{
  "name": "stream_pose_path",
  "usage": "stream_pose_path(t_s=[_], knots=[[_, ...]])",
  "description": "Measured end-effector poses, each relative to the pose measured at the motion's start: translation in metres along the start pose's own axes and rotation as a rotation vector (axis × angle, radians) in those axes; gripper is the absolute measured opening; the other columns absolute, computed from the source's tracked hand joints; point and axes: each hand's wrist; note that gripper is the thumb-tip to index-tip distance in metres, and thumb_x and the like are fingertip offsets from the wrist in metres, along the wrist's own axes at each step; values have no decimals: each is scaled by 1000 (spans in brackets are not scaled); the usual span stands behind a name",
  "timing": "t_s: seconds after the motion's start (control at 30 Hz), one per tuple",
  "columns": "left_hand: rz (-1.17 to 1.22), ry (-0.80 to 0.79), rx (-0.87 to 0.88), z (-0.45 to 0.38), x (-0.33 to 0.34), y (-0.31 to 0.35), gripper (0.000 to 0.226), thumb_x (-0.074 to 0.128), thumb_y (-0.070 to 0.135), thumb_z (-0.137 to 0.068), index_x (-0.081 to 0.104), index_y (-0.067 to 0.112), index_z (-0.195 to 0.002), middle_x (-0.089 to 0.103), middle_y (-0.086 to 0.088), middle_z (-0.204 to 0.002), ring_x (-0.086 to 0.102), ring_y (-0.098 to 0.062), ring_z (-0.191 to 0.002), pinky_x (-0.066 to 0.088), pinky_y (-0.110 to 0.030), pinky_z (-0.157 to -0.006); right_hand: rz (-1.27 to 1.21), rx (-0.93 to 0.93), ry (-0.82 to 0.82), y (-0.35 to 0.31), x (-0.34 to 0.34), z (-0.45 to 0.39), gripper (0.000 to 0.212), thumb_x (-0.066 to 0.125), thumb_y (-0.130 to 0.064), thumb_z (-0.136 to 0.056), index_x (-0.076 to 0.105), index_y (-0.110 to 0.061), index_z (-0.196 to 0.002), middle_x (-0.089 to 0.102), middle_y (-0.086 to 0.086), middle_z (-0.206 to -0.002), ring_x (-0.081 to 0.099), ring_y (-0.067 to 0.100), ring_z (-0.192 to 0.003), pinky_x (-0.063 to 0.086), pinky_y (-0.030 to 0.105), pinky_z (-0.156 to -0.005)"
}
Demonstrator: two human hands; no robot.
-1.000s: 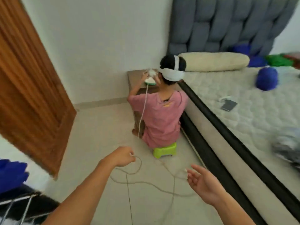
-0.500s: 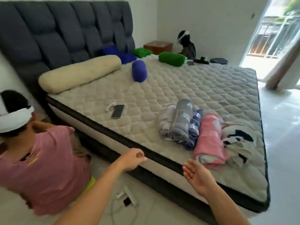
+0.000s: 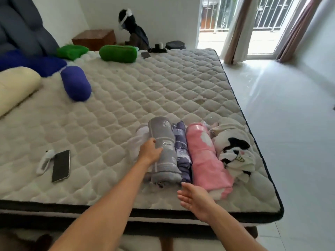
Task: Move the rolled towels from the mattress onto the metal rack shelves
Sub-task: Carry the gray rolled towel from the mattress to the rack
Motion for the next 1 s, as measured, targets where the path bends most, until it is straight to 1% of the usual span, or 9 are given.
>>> stream_pose_path(t_s=[0.1,0.23,0.33,0.47,0.63,0.73,0.83,0.9,1.0], knots=[[-28,1,29,-47,-9,-2,51,68,23,-82,52,3,-126,59,-18,-129,56,-33,-117,43,-35,-96,98,97,-18,-4,21,-27,40,58,-42,-89,53,-14,-118,62,13,-113,62,22,-98,52,27,-71],[-65,-69,76,-111,-21,-1,54,73,22,-77,54,2,-122,60,-19,-127,57,-32,-117,43,-34,-95,201,251,-84,-19,44,-55,65,51,-65,-81,59,-13,-120,70,7,-108,65,15,-93,51,24,-68],[-114,-129,106,-146,-26,4,64,75,27,-76,48,1,-127,54,-20,-134,52,-32,-122,40,-36,-100,132,293,-37,-17,52,-66,64,52,-65,-81,62,-12,-115,71,8,-100,65,17,-87,49,25,-67],[-218,-264,202,-174,-24,15,79,73,33,-79,35,3,-142,40,-18,-146,41,-30,-134,33,-35,-108,29,251,78,-10,53,-72,56,65,-58,-76,65,-12,-107,68,10,-91,62,18,-78,49,26,-71],[-257,-291,199,-191,-19,17,72,71,41,-78,45,5,-135,49,-18,-140,48,-32,-127,40,-37,-103,-130,205,147,-14,54,-75,47,69,-43,-78,63,-12,-113,68,9,-96,62,20,-77,46,28,-69],[-294,-274,157,-201,-22,16,64,66,51,-78,55,5,-122,59,-18,-128,55,-35,-116,45,-40,-94,-198,219,190,-14,55,-77,50,71,-44,-77,63,-12,-114,69,13,-109,62,24,-84,50,28,-66],[-251,-193,182,-200,-23,12,44,63,52,-80,56,8,-83,66,-19,-101,60,-37,-99,42,-36,-74,-208,226,206,-14,51,-76,51,70,-44,-78,64,-11,-115,68,15,-117,63,25,-88,49,29,-65],[-171,-110,190,-193,-26,9,46,62,50,-81,42,15,-60,58,-13,-75,60,-36,-85,35,-32,-66,-196,236,212,-15,47,-74,50,69,-43,-79,63,-11,-116,69,13,-116,63,25,-89,49,29,-64],[-84,-28,198,-178,-35,8,52,63,51,-80,35,18,-52,42,0,-56,47,-27,-67,33,-31,-62,-201,263,192,-13,41,-71,50,68,-44,-80,60,-12,-118,69,12,-114,63,26,-97,50,30,-66]])
Point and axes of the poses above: each hand's wrist, its own z-axis away from the middle knuckle, its own x-axis out of the palm, y = z × x
